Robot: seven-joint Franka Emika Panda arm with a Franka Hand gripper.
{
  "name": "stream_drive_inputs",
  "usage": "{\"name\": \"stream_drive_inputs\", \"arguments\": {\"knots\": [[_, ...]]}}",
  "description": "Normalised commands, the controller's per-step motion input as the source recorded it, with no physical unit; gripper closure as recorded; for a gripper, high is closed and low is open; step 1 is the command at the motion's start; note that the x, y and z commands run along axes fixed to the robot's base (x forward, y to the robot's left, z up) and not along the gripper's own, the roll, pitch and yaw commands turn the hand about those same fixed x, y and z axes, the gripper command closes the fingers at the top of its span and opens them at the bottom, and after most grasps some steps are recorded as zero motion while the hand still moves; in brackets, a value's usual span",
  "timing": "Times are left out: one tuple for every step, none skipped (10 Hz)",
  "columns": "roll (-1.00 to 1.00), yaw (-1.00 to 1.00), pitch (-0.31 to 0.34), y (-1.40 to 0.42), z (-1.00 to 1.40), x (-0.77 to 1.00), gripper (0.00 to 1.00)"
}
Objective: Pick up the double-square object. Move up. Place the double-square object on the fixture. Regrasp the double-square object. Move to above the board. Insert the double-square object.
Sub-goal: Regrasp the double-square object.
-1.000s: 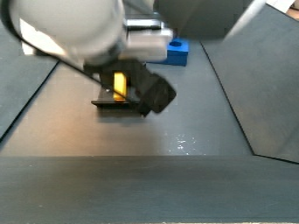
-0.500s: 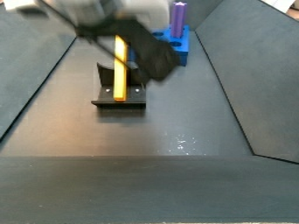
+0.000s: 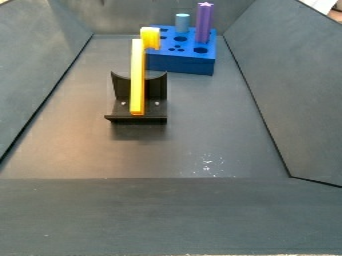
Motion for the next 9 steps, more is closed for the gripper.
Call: {"name": "stream_drive_inputs", "arguments": {"knots": [[1.00,0.01,0.033,-0.88,0.30,-0.05,0.00],[1.00,0.01,0.028,-0.60,0.16,-0.04,0.00],[1.00,0.01,0.023,-0.39,0.07,-0.03,0.00],[1.00,0.01,0.021,-0.25,0.04,-0.02,0.00],[1.00,0.01,0.016,-0.02,0.03,-0.02,0.00],[1.00,0.01,0.014,0.01,0.01,0.00,0.00],[1.00,0.02,0.013,0.00,0.01,0.00,0.00],[1.00,0.02,0.014,-0.01,0.01,0.00,0.00],[1.00,0.02,0.022,-0.01,0.01,0.00,0.00]]}}
